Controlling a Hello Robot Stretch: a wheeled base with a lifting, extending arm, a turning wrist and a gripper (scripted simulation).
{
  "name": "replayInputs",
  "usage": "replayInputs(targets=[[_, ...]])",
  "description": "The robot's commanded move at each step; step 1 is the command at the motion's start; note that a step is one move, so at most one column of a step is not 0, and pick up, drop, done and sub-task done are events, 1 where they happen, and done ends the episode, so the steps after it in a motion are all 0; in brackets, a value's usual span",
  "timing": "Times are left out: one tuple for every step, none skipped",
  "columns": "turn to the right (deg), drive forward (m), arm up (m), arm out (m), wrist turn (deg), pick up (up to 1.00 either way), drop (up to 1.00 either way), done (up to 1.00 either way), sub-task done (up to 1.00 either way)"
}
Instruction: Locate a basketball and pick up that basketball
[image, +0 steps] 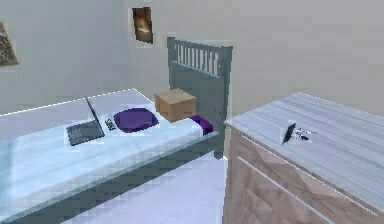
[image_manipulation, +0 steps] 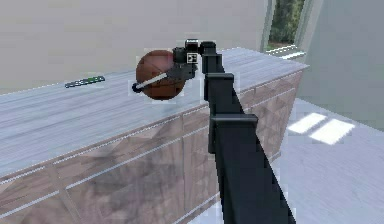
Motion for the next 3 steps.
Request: replayInputs(targets=[[0.0,0.0,0.0,0.0,15.0,0.0,0.0,0.0,0.0],[0.0,0.0,0.0,0.0,0.0,1.0,0.0,0.0,0.0],[0.0,0.0,0.0,0.0,0.0,0.0,0.0,1.0,0.0]])
